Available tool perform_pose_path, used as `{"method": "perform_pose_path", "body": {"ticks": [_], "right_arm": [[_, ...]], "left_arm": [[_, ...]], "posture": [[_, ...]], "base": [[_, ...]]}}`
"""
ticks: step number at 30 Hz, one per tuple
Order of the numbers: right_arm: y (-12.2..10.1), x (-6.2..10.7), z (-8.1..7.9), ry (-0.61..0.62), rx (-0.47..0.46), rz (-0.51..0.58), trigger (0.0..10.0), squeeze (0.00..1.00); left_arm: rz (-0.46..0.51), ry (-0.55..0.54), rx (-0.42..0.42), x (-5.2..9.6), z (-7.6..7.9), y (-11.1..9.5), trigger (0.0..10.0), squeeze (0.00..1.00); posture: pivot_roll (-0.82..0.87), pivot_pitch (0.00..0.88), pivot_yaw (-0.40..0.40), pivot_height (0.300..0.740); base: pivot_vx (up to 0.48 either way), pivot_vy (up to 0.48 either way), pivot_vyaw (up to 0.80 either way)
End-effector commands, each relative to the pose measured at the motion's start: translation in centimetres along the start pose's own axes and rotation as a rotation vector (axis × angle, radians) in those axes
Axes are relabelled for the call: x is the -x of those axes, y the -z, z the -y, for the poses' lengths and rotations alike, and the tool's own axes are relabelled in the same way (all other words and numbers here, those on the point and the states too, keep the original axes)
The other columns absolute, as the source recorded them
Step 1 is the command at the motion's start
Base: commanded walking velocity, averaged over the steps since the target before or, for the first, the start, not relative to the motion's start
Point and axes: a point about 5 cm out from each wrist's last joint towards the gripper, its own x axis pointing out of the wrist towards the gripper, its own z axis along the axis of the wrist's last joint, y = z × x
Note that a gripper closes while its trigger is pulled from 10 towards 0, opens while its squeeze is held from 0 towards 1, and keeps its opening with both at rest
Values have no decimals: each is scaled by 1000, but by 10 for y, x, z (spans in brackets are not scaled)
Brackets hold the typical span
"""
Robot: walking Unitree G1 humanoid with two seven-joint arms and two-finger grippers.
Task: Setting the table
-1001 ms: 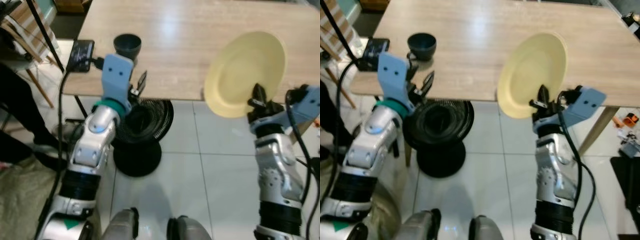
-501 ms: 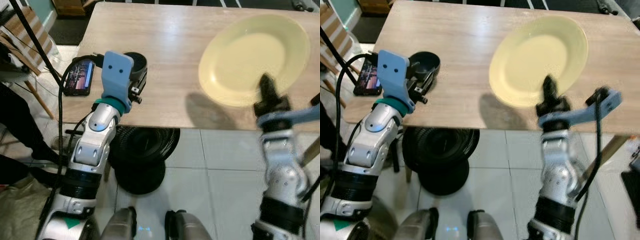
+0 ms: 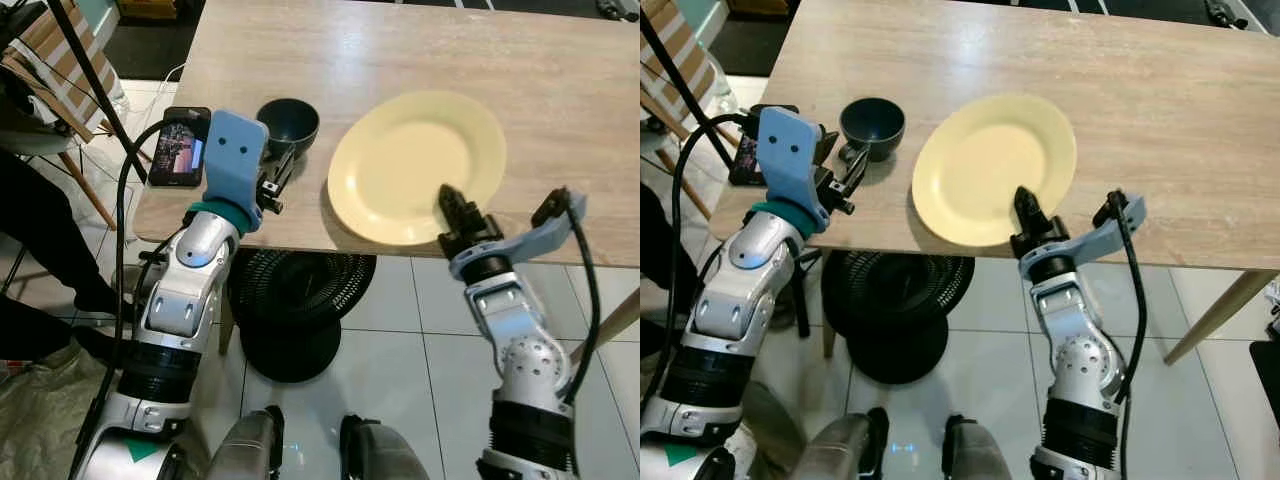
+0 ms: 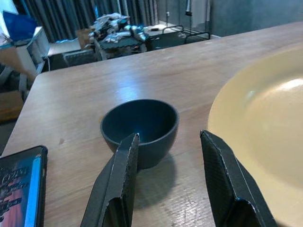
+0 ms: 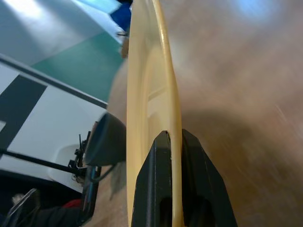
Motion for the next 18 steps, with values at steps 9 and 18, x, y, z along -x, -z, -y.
{"method": "perform_pose_path", "body": {"ticks": [9, 18], "right_arm": [[-3, -12, 8, 89, -99, 77, 10000, 0], [-1, -28, 6, 106, -81, 60, 10000, 0]], "left_arm": [[16, 73, -19, 5, 12, -3, 10000, 0], [25, 98, -15, 7, 17, -6, 10000, 0]], "posture": [[33, 103, 27, 740], [41, 122, 25, 740]], "base": [[0, 0, 0], [0, 0, 0]]}}
